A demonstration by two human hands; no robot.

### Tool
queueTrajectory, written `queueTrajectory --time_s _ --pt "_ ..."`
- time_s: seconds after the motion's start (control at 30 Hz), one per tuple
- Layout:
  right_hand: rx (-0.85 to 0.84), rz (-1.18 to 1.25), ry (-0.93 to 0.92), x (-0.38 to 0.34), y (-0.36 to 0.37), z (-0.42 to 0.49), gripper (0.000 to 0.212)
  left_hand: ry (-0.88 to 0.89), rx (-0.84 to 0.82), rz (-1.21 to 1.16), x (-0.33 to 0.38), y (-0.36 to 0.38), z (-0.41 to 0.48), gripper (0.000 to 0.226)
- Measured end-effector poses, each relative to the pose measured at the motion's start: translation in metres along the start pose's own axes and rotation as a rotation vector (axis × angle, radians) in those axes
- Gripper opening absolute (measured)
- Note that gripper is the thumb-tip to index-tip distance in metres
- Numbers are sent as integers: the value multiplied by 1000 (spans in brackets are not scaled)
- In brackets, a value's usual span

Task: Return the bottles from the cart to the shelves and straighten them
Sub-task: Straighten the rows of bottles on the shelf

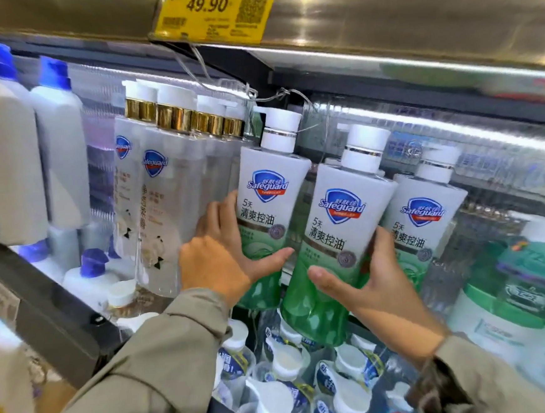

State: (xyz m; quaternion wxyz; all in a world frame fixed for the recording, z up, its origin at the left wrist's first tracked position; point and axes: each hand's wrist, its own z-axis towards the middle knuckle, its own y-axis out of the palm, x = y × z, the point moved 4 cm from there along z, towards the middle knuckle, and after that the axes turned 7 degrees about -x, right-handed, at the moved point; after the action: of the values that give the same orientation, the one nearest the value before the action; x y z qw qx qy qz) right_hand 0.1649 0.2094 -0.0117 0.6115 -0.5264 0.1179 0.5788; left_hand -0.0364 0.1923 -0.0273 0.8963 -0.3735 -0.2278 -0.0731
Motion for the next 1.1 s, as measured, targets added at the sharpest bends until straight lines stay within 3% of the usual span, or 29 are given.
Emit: queueTrajectory --time_s 0.13,0.27,0.4,0.77,1.1 --pt "19 -109 20 7 -2 1 62 1 38 -65 0 -1 -1 99" --pt "59 -140 33 12 -4 3 63 -7 -81 -246 0 3 -1 111" --pt "99 -182 61 12 -7 3 59 11 -123 -354 2 10 2 101" --pt "190 -136 76 22 -6 7 57 22 -182 -390 5 20 11 95" --pt "157 -110 132 26 -7 7 49 25 -212 -438 6 33 20 96"
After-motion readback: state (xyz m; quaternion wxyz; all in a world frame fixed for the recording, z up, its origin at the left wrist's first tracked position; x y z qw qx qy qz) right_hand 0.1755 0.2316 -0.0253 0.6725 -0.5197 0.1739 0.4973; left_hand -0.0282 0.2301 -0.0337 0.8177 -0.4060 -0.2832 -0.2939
